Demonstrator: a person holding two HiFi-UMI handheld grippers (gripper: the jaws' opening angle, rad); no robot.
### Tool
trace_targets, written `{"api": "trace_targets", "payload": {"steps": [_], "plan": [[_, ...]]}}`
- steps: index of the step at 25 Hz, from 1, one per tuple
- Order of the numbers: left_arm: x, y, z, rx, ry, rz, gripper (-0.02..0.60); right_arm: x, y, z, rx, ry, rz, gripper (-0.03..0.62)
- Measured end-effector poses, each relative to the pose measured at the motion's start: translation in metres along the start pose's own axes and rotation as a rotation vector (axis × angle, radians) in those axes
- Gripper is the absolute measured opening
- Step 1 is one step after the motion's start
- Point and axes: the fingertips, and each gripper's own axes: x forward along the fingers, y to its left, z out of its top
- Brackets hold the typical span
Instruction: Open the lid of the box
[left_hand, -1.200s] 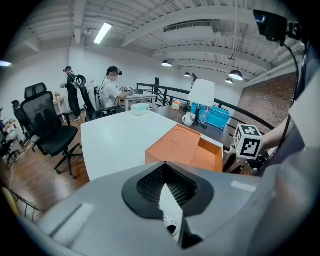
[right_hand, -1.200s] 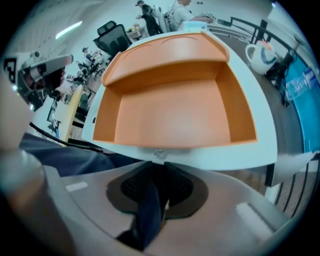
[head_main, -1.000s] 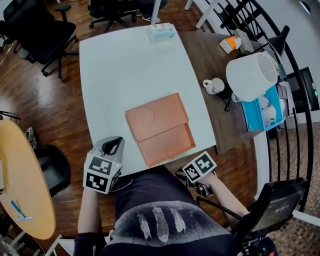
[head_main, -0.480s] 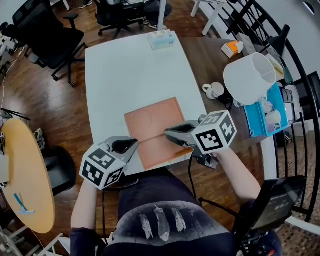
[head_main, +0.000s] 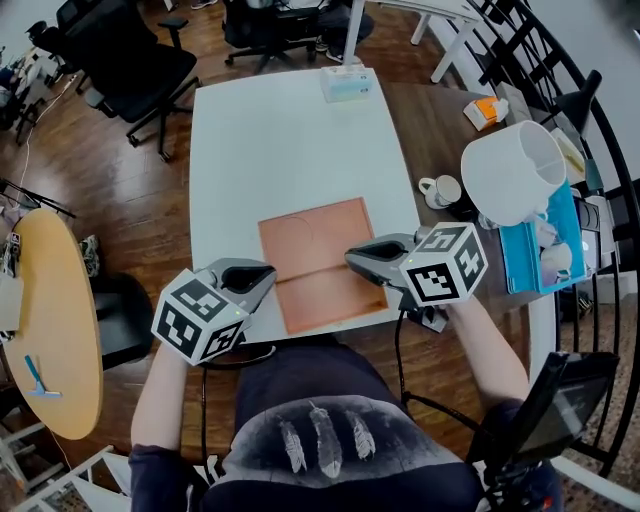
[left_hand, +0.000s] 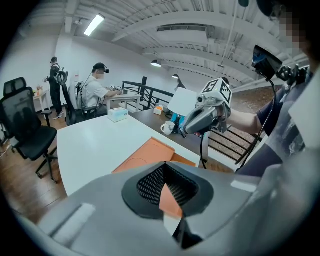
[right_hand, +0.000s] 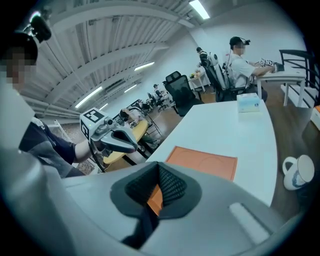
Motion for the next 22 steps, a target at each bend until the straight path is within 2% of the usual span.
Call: {"api": "trace_targets", "payload": {"steps": [7, 22], "plan": [[-0.001, 0.003, 0.003, -0.006, -0.003, 0.029, 0.017, -0.001, -0.003, -0.001, 0.018, 0.006, 0.045, 0.003], [0.006, 0.004, -0.003, -0.035, 0.02, 0.069, 0.017, 0.003, -0.02, -0.025, 0.053, 0.059, 0.063, 0.004]]}}
